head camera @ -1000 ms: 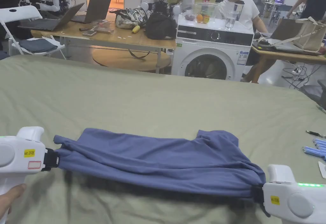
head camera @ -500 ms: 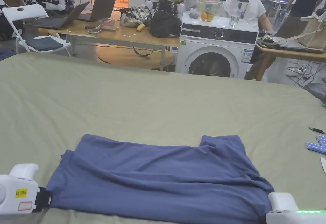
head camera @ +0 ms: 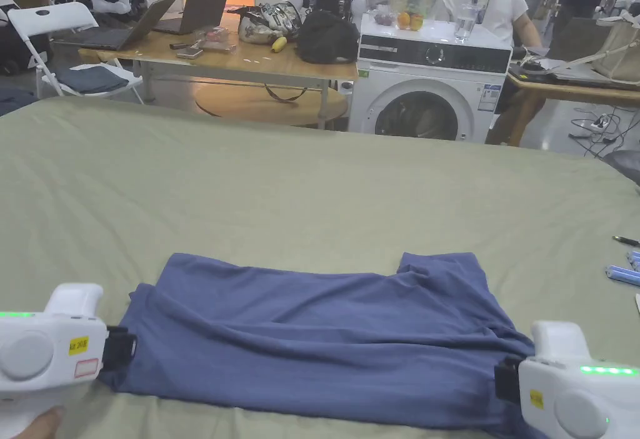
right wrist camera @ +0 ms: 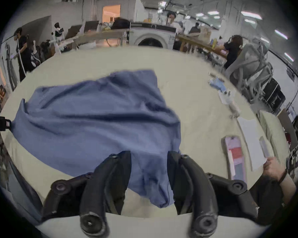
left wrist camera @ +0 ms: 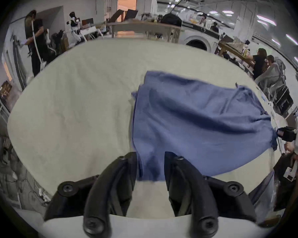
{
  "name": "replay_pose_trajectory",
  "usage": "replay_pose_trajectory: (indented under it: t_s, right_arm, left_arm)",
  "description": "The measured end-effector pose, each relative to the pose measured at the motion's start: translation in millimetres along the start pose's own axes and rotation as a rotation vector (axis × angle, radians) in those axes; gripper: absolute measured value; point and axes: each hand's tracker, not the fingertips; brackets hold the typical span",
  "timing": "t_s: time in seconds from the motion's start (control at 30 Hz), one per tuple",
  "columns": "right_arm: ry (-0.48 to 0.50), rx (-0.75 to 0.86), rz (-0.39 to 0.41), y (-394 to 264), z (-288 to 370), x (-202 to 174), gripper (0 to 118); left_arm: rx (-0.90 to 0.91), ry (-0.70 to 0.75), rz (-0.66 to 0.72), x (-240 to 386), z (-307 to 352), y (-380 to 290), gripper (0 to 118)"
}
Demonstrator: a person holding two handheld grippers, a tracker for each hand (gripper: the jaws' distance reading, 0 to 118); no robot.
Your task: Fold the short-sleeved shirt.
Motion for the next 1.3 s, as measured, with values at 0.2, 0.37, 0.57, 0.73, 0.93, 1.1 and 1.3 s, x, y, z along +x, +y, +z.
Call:
replay_pose_trajectory:
  t_s: [0.2, 0.37, 0.57, 0.73, 0.93, 1.1, 1.3]
  right_arm:
    - [0.042, 0.285, -0.062, 21.4, 19.2, -22.1, 44]
    - [0.042, 0.431, -0.080, 27.1, 17.2, -39.8, 8]
    - [0.038, 0.469, -0.057, 35.6, 7.7, -58.6, 0]
    - [0.105, 0.443, -0.061, 46.8, -3.9, -59.7, 0]
    - [0.100, 0.383, -0.059, 59.3, -23.9, -54.8, 0]
    - [0.111, 0.327, -0.041, 63.9, -41.9, -53.1, 0]
    - [0.116, 0.251, -0.046, 61.6, -60.0, -49.6, 0]
  left_arm:
    - [0.278, 0.017, -0.060, 20.1, 15.6, 14.4, 29]
    - [0.474, 0.029, -0.033, 35.5, 24.0, 9.3, 26]
    - [0.498, 0.053, -0.018, 38.6, 15.2, 15.3, 0]
    - [0.354, 0.040, 0.074, 11.0, -11.8, 47.3, 0]
    - [0.123, -0.014, 0.083, -18.4, -65.9, 113.2, 0]
    - [-0.054, -0.086, 0.103, -22.2, -118.6, 157.8, 30]
    - [-0.286, -0.061, 0.106, -18.9, -184.0, 169.2, 48]
